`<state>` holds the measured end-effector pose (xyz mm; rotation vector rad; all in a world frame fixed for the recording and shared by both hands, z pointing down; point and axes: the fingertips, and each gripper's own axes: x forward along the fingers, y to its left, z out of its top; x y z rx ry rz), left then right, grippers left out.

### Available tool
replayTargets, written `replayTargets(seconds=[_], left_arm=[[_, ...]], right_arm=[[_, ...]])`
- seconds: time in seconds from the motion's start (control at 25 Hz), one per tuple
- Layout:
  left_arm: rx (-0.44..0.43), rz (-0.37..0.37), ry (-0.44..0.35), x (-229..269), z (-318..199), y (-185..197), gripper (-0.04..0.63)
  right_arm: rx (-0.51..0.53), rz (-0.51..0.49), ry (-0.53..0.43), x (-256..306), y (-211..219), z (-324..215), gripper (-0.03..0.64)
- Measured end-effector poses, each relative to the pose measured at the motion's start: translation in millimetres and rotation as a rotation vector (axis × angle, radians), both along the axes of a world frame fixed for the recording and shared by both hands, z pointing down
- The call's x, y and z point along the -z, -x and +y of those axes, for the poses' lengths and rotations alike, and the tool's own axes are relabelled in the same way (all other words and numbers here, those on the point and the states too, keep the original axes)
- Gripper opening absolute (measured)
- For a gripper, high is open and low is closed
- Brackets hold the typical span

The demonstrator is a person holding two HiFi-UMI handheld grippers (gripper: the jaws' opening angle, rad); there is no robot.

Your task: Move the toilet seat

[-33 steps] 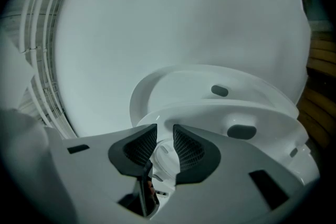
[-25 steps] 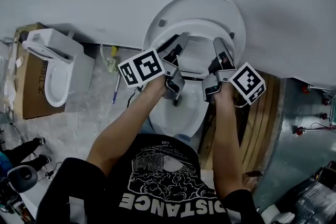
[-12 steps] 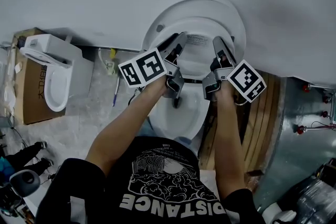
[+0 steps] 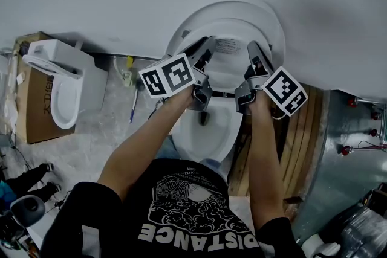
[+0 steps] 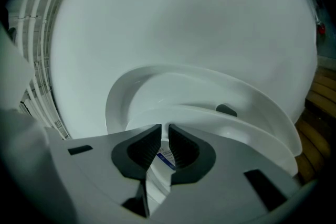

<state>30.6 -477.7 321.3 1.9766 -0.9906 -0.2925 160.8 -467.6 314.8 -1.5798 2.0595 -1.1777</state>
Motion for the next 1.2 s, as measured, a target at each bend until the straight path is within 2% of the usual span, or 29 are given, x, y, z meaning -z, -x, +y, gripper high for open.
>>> replayTargets(seconds=[0.52,0.76,1.2], left_arm=[[0.000,-0.070,-0.012,-5.4,-6.8,0.8,0.044],[-0.002,-0.119,-0.028,-1.5,-2.9,-0.9,0.042],[0.002,-0.210,-0.107,20.3,40.8,-19.4,0.040]], right_arm=[[0.039,0.110,0.010,-1.3,1.2,-5.5,0.041],[0.085,0.194,-0.026,8.2,9.2,2.5,0.037],[0.179,0.306,-0.097,23.6,17.5,41.9,0.032]])
